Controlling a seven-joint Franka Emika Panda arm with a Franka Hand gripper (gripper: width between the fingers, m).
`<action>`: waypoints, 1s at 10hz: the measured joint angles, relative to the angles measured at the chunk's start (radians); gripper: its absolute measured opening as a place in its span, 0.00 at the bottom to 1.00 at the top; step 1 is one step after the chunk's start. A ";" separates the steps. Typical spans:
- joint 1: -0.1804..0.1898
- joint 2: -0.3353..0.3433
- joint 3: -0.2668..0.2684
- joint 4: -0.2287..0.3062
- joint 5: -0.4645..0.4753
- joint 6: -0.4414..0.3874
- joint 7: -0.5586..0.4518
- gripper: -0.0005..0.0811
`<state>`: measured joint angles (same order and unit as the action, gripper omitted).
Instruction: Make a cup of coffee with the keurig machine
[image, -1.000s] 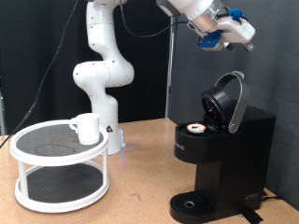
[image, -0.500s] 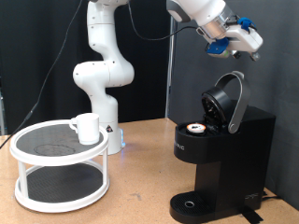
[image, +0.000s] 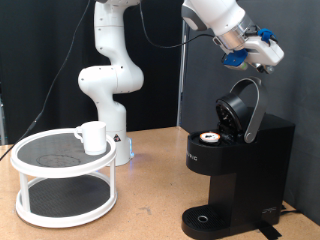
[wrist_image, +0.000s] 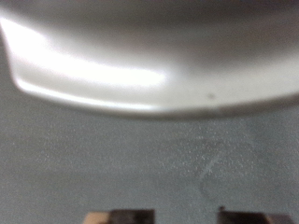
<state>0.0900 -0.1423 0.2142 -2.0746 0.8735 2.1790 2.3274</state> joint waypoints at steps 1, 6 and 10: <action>-0.002 0.003 -0.001 0.000 0.000 0.001 -0.004 0.06; -0.024 0.004 -0.022 -0.006 -0.018 -0.025 -0.033 0.01; -0.044 0.000 -0.036 -0.005 -0.033 -0.043 -0.035 0.01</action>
<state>0.0456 -0.1418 0.1783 -2.0801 0.8404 2.1360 2.2920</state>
